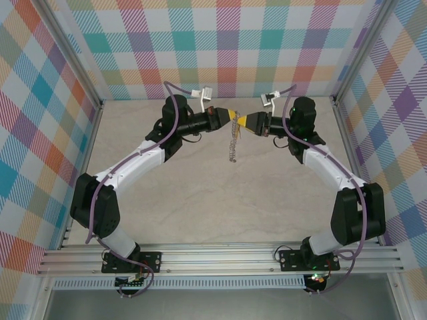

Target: Put the keys on the keyring

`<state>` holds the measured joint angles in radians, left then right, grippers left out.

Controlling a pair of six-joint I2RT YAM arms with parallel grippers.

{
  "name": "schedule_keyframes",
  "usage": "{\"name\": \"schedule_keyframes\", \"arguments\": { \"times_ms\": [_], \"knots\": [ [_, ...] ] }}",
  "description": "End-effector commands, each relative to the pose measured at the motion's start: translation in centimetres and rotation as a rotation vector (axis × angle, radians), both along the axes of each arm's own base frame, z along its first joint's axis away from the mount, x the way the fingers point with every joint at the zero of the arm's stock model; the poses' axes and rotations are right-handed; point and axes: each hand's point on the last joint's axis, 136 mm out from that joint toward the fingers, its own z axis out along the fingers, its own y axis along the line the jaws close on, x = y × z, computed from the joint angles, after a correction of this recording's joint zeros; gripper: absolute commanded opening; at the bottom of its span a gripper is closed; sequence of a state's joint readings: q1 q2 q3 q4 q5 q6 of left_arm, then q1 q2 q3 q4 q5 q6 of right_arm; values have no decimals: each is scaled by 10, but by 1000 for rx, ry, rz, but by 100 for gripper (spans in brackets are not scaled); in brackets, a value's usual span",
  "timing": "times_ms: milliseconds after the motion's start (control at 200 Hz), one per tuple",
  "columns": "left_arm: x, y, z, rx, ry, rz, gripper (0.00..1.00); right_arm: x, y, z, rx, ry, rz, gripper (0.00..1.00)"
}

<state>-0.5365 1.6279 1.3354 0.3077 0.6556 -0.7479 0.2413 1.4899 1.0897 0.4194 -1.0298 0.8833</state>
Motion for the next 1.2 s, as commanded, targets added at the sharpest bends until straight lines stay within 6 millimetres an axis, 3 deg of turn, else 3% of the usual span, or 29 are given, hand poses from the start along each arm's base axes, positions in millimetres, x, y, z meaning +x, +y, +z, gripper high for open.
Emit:
{"name": "schedule_keyframes", "arguments": {
  "times_ms": [0,285,685,1195],
  "knots": [
    [-5,0,28,-62,-75,-2,0,-2,-3,6,13,-34,-16,24],
    [-6,2,33,-67,-83,8,0,-2,-3,7,11,-34,-19,0],
    [-11,5,36,-55,-125,95,0,-4,5,3,-42,-15,-108,0],
    [-11,3,22,-60,-119,215,0,3,12,-2,-99,31,-273,0]
  ]
}}
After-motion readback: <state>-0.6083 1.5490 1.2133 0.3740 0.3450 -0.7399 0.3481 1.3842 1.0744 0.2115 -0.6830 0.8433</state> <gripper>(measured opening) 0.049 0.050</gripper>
